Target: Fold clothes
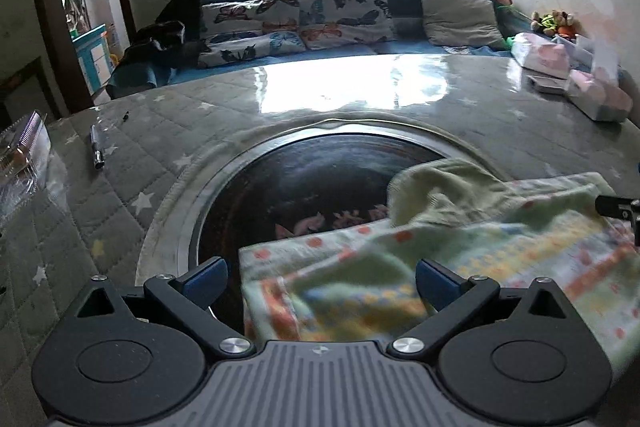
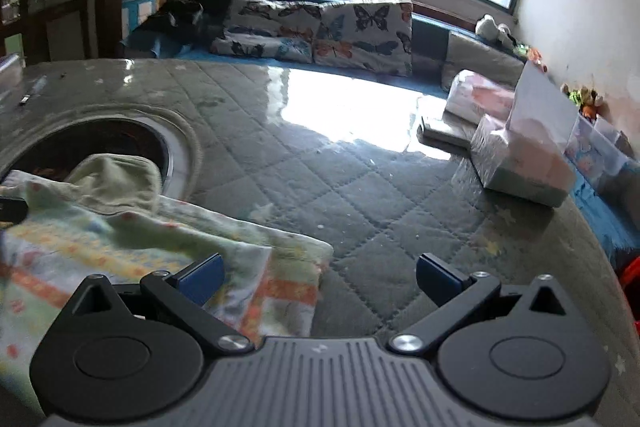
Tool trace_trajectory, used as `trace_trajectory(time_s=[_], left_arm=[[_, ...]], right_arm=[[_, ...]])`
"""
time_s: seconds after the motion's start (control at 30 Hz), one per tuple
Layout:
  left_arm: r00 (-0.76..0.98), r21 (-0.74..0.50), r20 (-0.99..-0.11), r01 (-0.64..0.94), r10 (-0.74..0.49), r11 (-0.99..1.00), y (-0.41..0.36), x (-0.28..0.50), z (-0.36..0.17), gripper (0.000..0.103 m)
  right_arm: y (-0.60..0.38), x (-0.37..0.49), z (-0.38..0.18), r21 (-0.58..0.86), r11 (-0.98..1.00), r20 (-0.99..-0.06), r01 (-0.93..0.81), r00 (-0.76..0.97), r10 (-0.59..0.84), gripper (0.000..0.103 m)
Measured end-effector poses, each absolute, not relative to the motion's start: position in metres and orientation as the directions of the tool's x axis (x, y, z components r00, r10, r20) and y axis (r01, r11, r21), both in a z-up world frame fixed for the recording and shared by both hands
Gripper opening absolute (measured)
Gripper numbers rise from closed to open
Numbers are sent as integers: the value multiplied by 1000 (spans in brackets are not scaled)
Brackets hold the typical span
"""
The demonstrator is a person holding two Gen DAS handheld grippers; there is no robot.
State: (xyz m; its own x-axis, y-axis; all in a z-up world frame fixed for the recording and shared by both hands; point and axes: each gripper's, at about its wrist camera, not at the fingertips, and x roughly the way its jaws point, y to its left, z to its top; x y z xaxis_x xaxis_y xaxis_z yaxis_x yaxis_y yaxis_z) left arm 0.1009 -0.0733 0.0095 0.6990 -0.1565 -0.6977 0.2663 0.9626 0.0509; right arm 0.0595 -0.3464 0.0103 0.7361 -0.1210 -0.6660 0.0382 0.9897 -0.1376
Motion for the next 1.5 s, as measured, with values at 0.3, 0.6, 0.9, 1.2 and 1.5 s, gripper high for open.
trace_trajectory(time_s=[0.3,0.6,0.9,1.2,1.5], left_arm=[[710,48,-689,245,-146,968,-63,110,9,102],[704,60,-701,214,-112,975,-48,107,0,103],[718,21,-686,174,-112,985,-29,92,14,102],[712,-35,-696,91,-89,995,10,64,21,103],[709,-70,-702,26,-68,997,37,43,21,103]], right_arm=[[-349,59,10,-128,991,-668,41,735,-117,103],[-312,30,29,-99,989,-653,-109,757,18,103],[-279,13,25,-86,969,-668,-231,735,116,103],[-229,-5,24,-78,915,-668,-396,702,247,98],[-208,-13,32,-116,880,-665,-461,694,276,84]])
